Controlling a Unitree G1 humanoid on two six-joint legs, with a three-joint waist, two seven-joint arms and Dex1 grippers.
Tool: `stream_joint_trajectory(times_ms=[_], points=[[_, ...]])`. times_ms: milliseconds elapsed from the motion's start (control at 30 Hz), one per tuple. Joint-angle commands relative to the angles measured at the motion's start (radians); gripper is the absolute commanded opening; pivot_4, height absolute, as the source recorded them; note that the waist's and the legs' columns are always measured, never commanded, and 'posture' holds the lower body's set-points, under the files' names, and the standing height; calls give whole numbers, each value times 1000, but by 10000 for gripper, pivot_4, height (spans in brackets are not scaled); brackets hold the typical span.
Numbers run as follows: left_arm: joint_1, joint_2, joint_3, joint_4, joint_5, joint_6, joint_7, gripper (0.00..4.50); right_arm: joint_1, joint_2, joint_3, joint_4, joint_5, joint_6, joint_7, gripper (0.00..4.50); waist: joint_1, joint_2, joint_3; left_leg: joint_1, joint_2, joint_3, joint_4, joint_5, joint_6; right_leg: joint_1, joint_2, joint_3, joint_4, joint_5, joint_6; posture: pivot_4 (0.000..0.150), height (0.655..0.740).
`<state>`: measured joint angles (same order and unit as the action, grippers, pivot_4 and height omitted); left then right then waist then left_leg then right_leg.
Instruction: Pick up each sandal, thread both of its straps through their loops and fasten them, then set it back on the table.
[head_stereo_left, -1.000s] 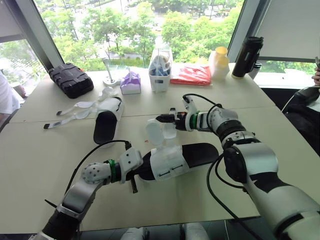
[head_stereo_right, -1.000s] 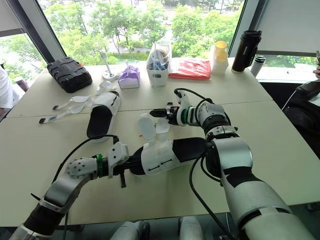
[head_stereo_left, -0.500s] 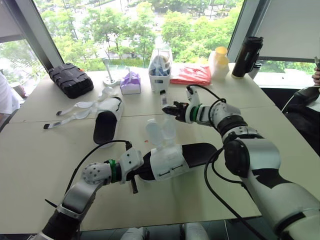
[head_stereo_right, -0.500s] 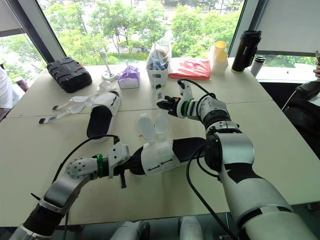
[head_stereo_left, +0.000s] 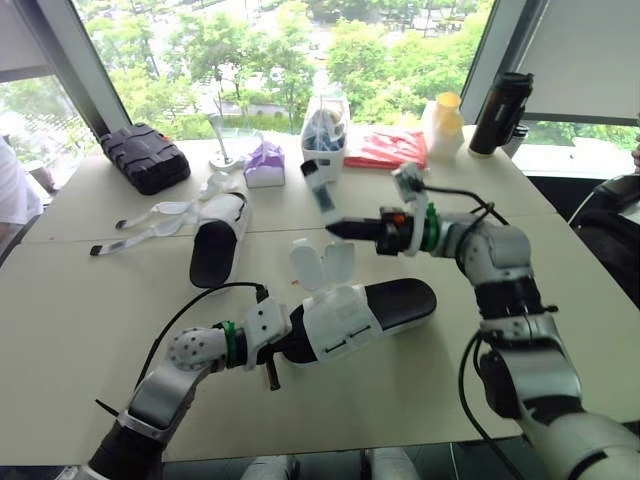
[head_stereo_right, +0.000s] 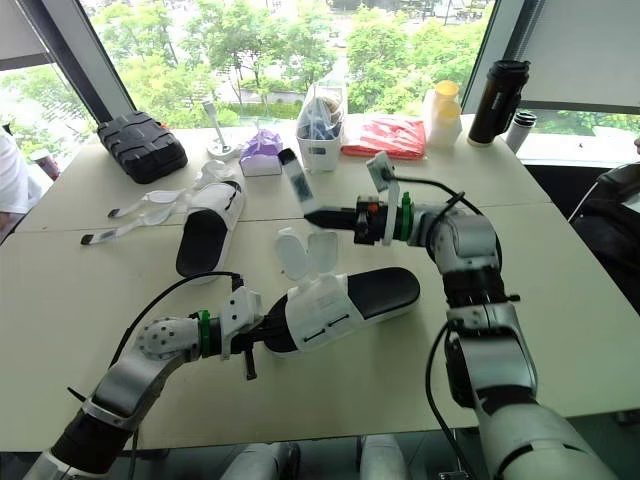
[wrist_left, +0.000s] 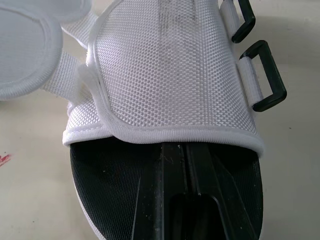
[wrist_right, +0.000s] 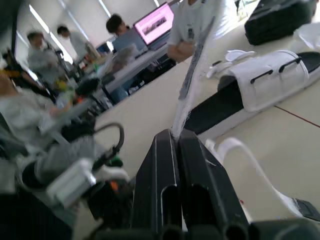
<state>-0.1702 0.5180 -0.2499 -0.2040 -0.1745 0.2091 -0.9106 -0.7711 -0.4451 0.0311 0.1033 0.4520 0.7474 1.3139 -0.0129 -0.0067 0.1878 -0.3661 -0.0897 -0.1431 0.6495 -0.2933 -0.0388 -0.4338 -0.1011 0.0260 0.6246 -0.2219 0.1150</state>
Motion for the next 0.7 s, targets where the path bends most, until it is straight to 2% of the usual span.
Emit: stream_joint_trajectory(times_ms=[33,133,200,300,400,533,633,700], points=[[12,6,-30,14,14,13,-11,0,100,-52,86,-233,-64,-210,27,417,-5,0,0,0,0,1,0,0,1,0,0,1,0,1,1,1500,7400],[8,9,-28,24,13,9,-17,0,186,-72,139,-275,-164,-453,11,417,-3,0,0,3,1,2,0,0,1,3,1,1,0,1,2,1500,7400],[8,11,-29,24,14,8,-20,0,254,-79,165,-246,-254,-766,16,417,-1,0,0,9,2,1,-1,0,1,8,2,1,-1,1,2,1500,7400],[8,17,-33,24,16,6,-24,0,291,-87,188,-84,-352,-1310,25,417,-2,0,0,10,2,2,-1,0,1,10,3,0,-4,1,3,1500,7400],[6,21,-31,28,15,4,-29,0,270,-95,222,102,-396,-1683,10,417,-3,0,0,10,2,2,-1,0,1,11,3,1,-5,1,3,1500,7400],[7,21,-32,23,15,8,-26,0,208,-83,251,325,-492,-1999,-79,417,-4,0,0,11,2,2,-2,0,1,11,3,1,-5,1,2,1500,7400],[9,19,-35,18,17,11,-21,0,165,-84,289,456,-562,-2134,-145,417,-4,0,0,11,2,2,-2,0,1,11,4,1,-5,1,2,1500,7400],[13,18,-36,12,17,13,-17,0,144,-96,322,497,-579,-2165,-185,5761,-4,0,0,11,2,2,-2,0,1,11,4,1,-5,1,2,1500,7400]])
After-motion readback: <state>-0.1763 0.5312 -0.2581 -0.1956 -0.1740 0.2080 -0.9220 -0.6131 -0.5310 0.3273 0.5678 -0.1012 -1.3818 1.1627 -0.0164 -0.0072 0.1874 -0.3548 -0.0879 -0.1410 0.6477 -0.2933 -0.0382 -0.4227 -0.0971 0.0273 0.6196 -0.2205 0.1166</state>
